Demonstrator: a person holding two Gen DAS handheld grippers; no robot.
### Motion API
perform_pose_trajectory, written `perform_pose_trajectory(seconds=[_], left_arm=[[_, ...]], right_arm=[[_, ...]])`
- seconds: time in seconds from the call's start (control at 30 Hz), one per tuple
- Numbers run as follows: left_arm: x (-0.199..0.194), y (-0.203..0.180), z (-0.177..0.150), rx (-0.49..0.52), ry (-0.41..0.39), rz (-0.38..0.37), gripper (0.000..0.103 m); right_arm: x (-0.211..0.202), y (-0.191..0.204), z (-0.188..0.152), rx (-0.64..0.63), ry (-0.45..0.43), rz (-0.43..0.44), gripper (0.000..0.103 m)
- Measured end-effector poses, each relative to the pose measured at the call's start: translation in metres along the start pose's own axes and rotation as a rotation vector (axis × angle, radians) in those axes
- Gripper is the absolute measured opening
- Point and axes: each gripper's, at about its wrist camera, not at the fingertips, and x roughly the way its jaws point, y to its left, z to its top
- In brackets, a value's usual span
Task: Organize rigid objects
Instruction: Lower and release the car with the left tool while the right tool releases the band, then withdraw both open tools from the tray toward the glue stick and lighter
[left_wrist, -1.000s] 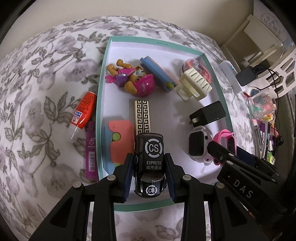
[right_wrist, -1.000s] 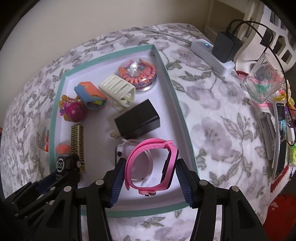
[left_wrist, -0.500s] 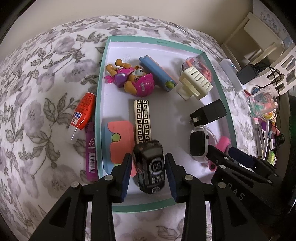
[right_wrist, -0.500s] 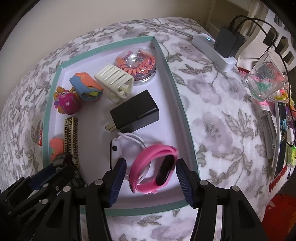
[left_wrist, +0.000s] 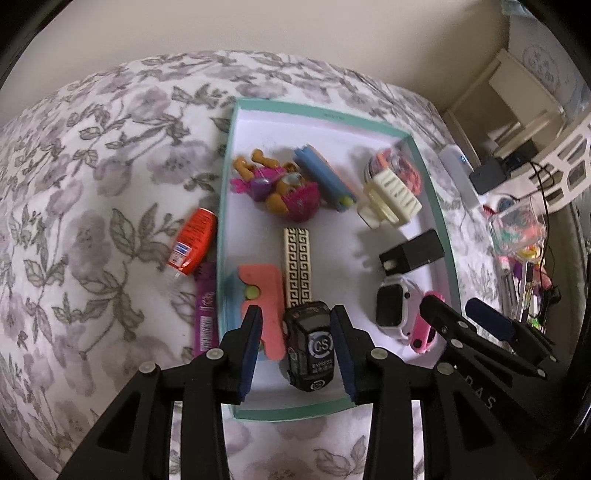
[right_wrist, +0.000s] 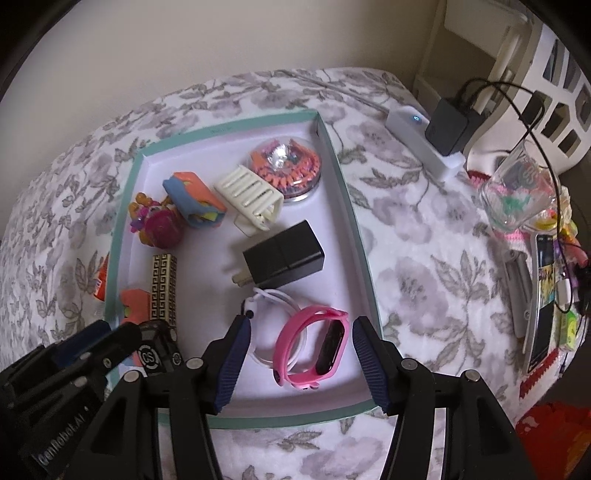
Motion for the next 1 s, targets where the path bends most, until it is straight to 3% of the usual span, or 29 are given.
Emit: perform_pose_trajectory(seconds=[0.23, 0.43, 0.5, 0.53, 0.77, 1.0], left_arm=[[-0.012, 0.016, 0.006, -0.048, -0.037, 0.026, 0.044], [-0.016, 0.026, 0.01, -0.076, -0.058, 0.073, 0.045], [-0.017, 0.03, 0.01, -0.083, -0.063, 0.091, 0.061], [-0.017, 0.031, 0.01, -0.085, -0.066, 0.097, 0.077], [-0.018, 0.034, 0.011, -0.087, -0.085, 0.129, 0.083], [-0.016, 0.043, 0.012, -0.115, -0.086, 0.159, 0.089]], right_arm=[[-0.003, 0.005, -0.001, -0.02, -0.02, -0.003, 0.069], [-0.004, 0.007, -0.001, -0.03, -0.036, -0.005, 0.081], [-0.003, 0.007, -0.001, -0.036, -0.037, -0.008, 0.089], [-0.003, 0.007, -0.001, -0.038, -0.039, -0.009, 0.091], [-0.003, 0.007, -0.001, -0.041, -0.052, -0.007, 0.102], [-0.003, 0.007, 0.0, -0.044, -0.058, -0.012, 0.103]])
